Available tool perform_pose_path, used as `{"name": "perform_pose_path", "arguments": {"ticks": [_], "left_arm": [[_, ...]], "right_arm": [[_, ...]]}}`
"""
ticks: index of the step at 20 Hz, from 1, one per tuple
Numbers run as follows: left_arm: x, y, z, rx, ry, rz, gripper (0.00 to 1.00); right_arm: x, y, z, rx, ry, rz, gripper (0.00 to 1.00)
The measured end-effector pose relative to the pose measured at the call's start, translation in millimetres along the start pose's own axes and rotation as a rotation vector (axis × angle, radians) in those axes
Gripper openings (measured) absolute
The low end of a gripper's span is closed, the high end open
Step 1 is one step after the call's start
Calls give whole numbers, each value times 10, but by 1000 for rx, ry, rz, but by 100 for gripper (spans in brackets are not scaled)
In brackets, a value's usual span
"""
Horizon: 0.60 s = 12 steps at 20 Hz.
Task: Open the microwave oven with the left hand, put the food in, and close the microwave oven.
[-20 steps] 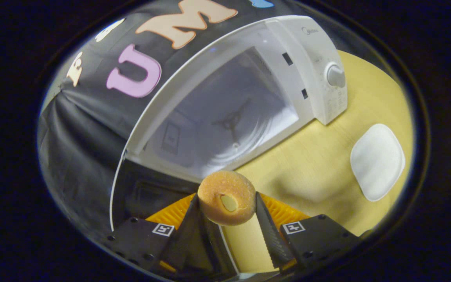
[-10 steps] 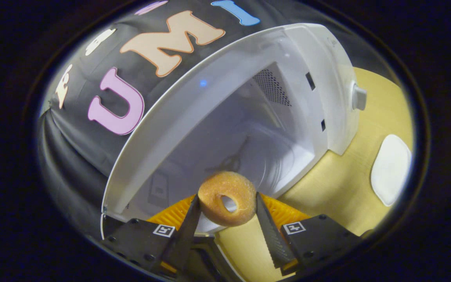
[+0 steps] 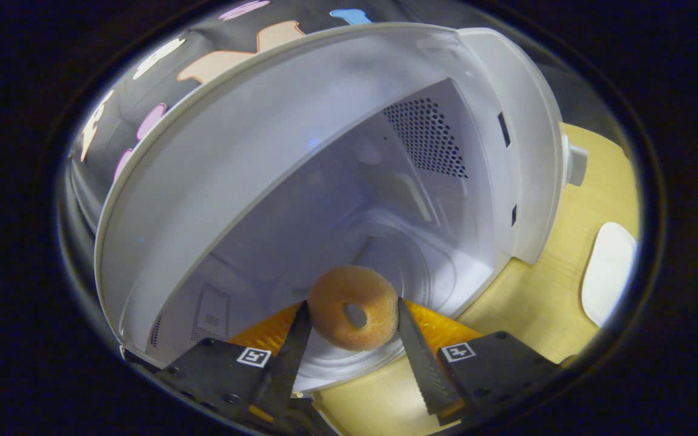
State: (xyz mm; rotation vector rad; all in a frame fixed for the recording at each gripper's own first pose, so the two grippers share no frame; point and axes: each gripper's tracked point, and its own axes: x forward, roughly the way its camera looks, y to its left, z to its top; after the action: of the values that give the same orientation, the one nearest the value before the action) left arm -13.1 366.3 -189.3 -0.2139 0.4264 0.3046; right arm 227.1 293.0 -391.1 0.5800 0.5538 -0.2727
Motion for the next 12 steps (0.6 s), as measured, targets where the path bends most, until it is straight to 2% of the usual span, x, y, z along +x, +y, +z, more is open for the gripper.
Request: {"name": "perform_pose_path", "arguments": {"ticks": [2,3,4,7,8,10,11,12], "left_arm": [[2,-59,-46,-2,16,-16,90],[-6,-77,-72,-5,23,-21,90],[-17,-94,-77,-11,27,-21,90],[-69,-155,-82,-35,27,-22,88],[-78,-174,-92,-38,28,-20,84],[-136,-216,-132,-37,37,-27,75],[-158,-240,-138,-31,36,-32,66],[-192,-255,-144,-24,36,-32,60]], "right_arm": [[-7,-25,-10,-9,13,4,76],[-15,-37,-17,-19,16,7,79],[-44,-36,-21,-25,22,17,93],[-209,-6,-1,-40,33,53,91],[-286,8,23,-50,31,69,98],[-475,10,48,-84,32,98,98],[-585,-1,50,-108,35,114,98],[-698,-17,56,-135,38,130,91]]}}
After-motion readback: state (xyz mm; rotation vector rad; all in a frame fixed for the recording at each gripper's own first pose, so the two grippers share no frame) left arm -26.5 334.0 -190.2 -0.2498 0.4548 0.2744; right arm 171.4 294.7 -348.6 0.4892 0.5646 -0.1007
